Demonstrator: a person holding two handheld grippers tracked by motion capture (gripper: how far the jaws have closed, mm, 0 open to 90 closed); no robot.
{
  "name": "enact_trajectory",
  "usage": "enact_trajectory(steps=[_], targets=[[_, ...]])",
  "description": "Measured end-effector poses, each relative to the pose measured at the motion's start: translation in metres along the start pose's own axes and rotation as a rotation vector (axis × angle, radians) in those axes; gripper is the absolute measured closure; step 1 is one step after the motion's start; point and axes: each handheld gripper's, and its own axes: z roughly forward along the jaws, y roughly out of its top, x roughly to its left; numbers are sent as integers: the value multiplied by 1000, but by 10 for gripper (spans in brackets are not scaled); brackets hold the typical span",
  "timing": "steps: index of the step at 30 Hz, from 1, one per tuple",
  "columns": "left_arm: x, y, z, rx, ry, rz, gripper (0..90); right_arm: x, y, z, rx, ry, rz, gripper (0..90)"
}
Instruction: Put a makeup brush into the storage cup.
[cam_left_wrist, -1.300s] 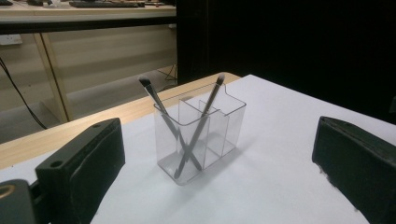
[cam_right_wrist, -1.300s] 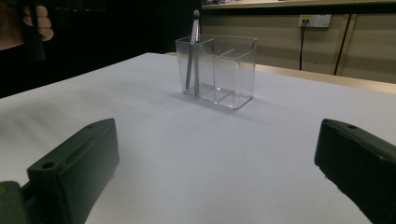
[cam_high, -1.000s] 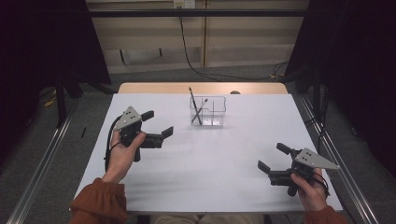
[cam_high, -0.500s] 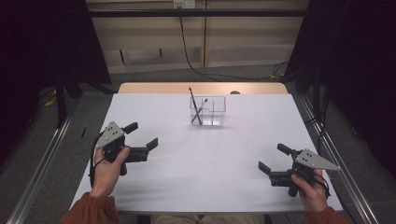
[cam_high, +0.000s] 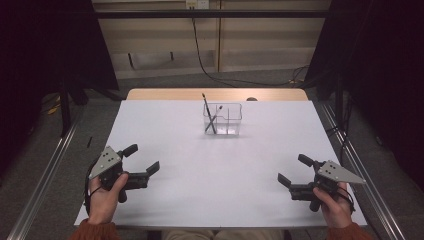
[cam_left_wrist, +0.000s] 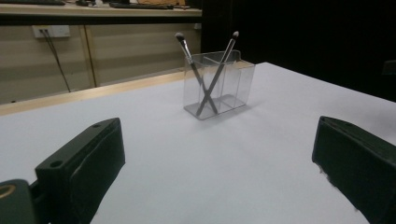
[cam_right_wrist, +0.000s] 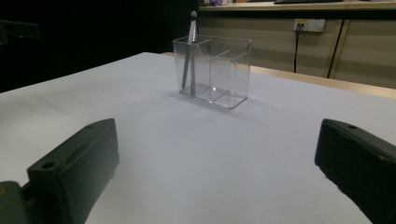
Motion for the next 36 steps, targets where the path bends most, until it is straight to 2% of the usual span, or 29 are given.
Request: enact_trajectory(steps=[6,10,11,16,20,25,32,34,36], targets=[[1,-8,-4,2,22,1,24,0,0,1,0,-1,1,0],[-2,-11,-8,5,21,3,24,0,0,-1,-1,0,-1,0],[-2,-11,-10,14,17,16,24,0,0,-1,-1,-1,-2,0],[-5,-16,-19,12,33,19,24,0,0,-1,-3,-4,2,0],[-6,-18,-20,23,31,13,23,-1,0,-1,0,-4,-3,0],[-5,-24,-24,11,45,11,24,0,-1,-2,0,0,-6,0],[-10,-24,-25,15,23,15,24,-1,-1,-2,7,1,-15,0],[-9,-26,-26,17,8,-7,24,-1,-1,-2,9,2,-14,0],[-8,-25,-26,16,21,-6,24,0,-1,-3,3,0,-10,0]])
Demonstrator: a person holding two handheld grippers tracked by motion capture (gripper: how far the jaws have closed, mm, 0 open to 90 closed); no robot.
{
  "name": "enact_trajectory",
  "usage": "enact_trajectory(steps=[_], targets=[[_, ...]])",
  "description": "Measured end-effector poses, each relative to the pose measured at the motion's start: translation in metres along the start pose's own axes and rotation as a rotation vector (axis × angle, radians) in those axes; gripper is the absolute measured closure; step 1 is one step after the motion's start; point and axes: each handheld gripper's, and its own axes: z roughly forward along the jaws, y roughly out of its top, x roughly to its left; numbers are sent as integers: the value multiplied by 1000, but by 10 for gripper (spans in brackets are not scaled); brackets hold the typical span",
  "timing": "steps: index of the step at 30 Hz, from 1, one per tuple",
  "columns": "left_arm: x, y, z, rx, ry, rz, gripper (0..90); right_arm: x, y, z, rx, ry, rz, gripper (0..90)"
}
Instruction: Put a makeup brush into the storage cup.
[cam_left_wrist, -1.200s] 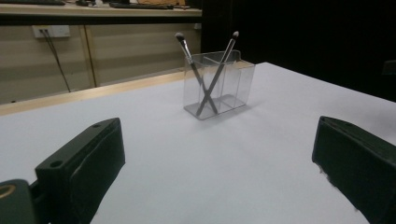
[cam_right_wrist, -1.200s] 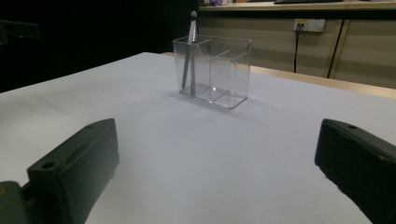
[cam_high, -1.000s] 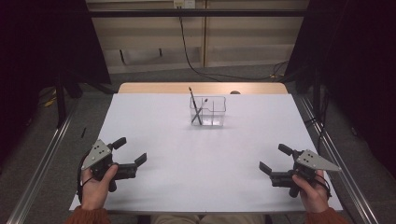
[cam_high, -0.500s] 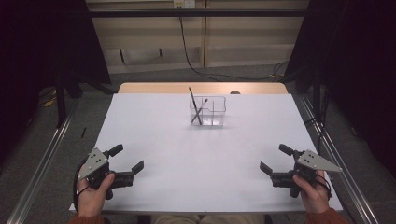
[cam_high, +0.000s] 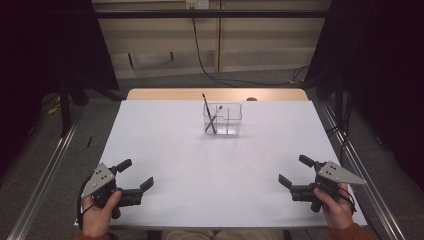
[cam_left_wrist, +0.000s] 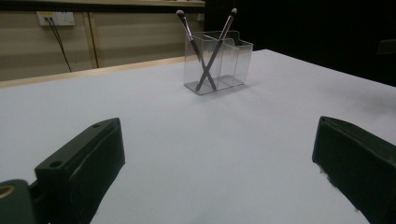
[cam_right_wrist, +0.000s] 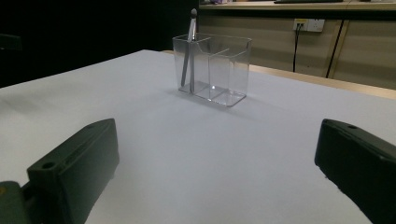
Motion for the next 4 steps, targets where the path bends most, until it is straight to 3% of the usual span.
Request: enact_trajectory(steps=[4], targets=[[0,-1,2,11,-4,-2,24,-2,0,0,2,-2,-1,0]])
